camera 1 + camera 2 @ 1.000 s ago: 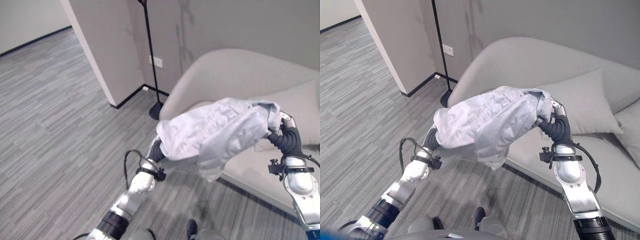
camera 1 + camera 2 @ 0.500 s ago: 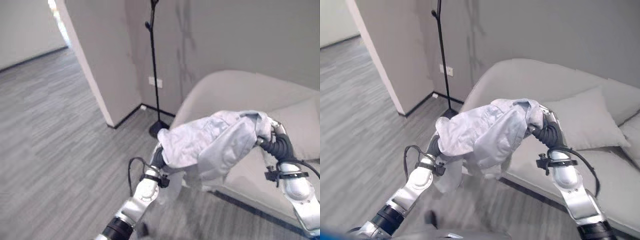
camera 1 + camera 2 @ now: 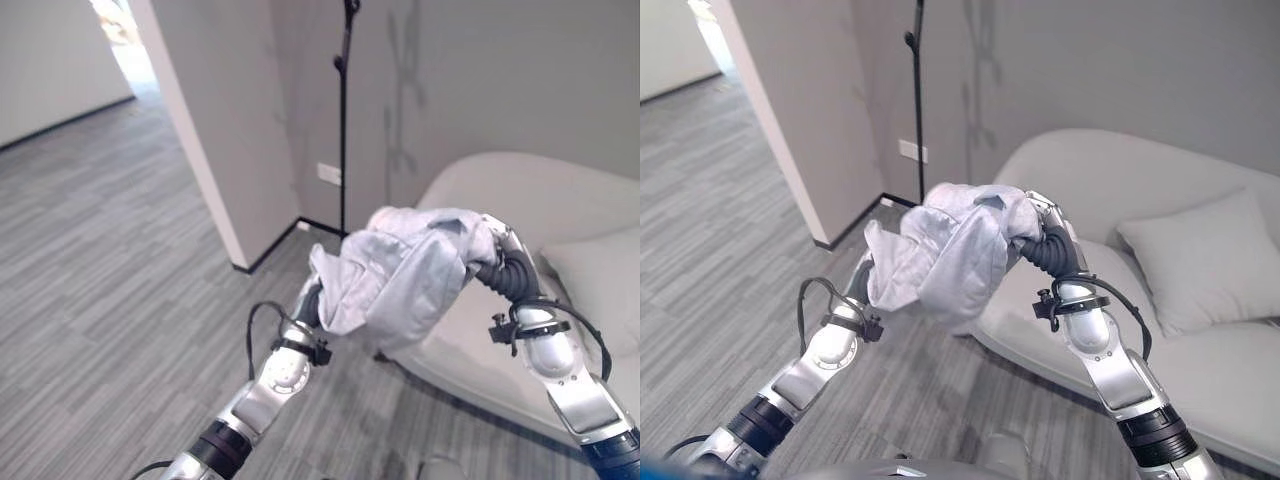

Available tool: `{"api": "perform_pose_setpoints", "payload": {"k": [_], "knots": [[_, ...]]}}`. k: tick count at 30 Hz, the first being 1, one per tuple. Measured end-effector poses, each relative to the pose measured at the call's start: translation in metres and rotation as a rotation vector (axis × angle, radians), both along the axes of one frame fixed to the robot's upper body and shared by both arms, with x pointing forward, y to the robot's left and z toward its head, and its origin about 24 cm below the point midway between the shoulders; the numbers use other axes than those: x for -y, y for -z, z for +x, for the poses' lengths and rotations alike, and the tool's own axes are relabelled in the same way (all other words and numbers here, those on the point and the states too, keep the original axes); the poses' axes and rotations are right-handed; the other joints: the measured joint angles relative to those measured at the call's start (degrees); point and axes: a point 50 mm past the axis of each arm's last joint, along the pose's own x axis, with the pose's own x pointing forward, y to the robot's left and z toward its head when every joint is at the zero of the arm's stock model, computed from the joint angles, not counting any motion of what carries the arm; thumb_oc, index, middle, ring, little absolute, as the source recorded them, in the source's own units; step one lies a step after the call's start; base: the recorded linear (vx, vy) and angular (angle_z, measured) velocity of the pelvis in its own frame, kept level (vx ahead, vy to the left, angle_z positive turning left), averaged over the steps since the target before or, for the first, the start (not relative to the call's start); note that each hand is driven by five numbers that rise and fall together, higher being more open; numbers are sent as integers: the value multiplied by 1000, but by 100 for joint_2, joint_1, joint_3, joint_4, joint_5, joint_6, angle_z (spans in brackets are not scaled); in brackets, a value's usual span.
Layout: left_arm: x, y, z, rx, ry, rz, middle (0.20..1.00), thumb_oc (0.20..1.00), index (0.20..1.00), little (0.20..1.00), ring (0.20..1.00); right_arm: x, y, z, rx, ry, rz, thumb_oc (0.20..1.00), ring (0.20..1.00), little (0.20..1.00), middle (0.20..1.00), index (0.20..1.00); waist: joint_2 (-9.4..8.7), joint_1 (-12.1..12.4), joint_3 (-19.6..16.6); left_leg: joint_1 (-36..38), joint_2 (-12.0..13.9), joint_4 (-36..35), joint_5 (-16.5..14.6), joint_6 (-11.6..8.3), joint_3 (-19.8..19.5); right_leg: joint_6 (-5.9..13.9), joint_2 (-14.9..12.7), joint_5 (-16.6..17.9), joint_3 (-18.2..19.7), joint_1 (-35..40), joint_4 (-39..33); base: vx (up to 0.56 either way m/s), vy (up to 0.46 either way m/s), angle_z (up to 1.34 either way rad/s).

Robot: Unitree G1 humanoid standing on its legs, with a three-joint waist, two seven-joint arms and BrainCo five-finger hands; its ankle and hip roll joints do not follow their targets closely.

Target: Hang the clothes on the sofa on the clothes rack.

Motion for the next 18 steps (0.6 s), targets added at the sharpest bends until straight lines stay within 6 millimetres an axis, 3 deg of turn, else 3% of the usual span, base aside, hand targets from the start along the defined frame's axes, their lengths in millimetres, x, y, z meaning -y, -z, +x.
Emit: {"api": "perform_pose_setpoints", "payload": {"k": [1,3,4,5,6,7,8,11,14,15,17,18], "knots": [[1,2,-1,-7,0,-1,200,200,200,200,200,1,1,0,-5,3,-2,200,200,200,200,200,-81,-24,-20,63,-55,19,-101,-70,6,-62,23,155,10,42,-260,255,-159,13],[3,5,-5,-12,-10,-14,200,200,200,200,200,3,4,-2,-15,10,-3,200,200,200,200,200,-69,-3,-40,172,7,181,-321,-206,-41,-324,235,279,168,257,-238,146,-123,9],[4,8,-8,-22,-14,-16,200,200,200,200,200,3,6,-3,-25,9,-4,200,200,200,200,200,-45,39,-73,247,104,500,-426,-336,-82,-618,422,552,250,556,-488,145,-202,5],[4,9,-8,-24,-15,-16,200,200,200,200,200,3,6,-2,-23,9,-7,200,200,200,200,200,-34,55,-61,217,186,715,-514,-458,-93,-876,520,529,201,670,-556,202,-255,12],[5,7,-6,-22,-9,-21,200,200,200,200,200,6,10,-1,-41,20,-11,200,200,200,200,200,-128,135,-40,-164,372,1745,-632,-660,-134,-1086,601,379,149,855,-632,224,-234,15],[6,6,-6,-17,-2,-19,200,200,200,200,200,8,13,-2,-55,30,-14,200,200,200,200,200,-200,166,-59,-434,499,2347,-651,-682,-72,-1101,548,417,146,933,-774,185,-147,21],[8,5,-6,-14,6,-21,200,200,200,200,200,10,13,-2,-56,35,-17,200,200,200,200,200,-228,214,-48,-787,853,3404,-555,-812,84,-1202,669,427,87,1305,-1151,180,-103,10],[15,1,-6,-6,39,-36,200,200,200,200,200,11,8,-5,-34,39,-7,200,200,200,200,200,-237,286,-45,-1070,1412,3886,-595,-873,240,-1369,957,392,61,1824,-1592,124,-13,-7],[22,-6,-5,17,67,-48,200,200,200,200,200,11,2,-5,-12,36,-2,200,200,200,200,200,-374,268,-18,-1275,1393,2996,-577,-847,227,-1328,992,411,123,2008,-1754,208,117,-16],[28,-6,-5,17,97,-42,200,200,200,200,200,11,2,-5,-10,33,-4,200,200,200,200,200,-395,210,-6,-1284,1296,2020,-533,-852,208,-1245,1005,358,151,2077,-1774,206,127,-9],[33,-7,-5,15,124,-37,200,200,200,200,200,11,1,-5,-10,34,-4,200,200,200,200,200,-374,132,-2,-1278,1266,1281,-294,-859,190,-1228,1055,346,130,2156,-1802,257,124,-12],[38,-7,-5,14,142,-35,200,200,200,200,200,11,0,-5,-6,33,-4,200,200,200,200,200,-348,146,4,-1227,1303,714,-12,-925,153,-1171,1106,303,214,2248,-1852,264,115,-30]]}}
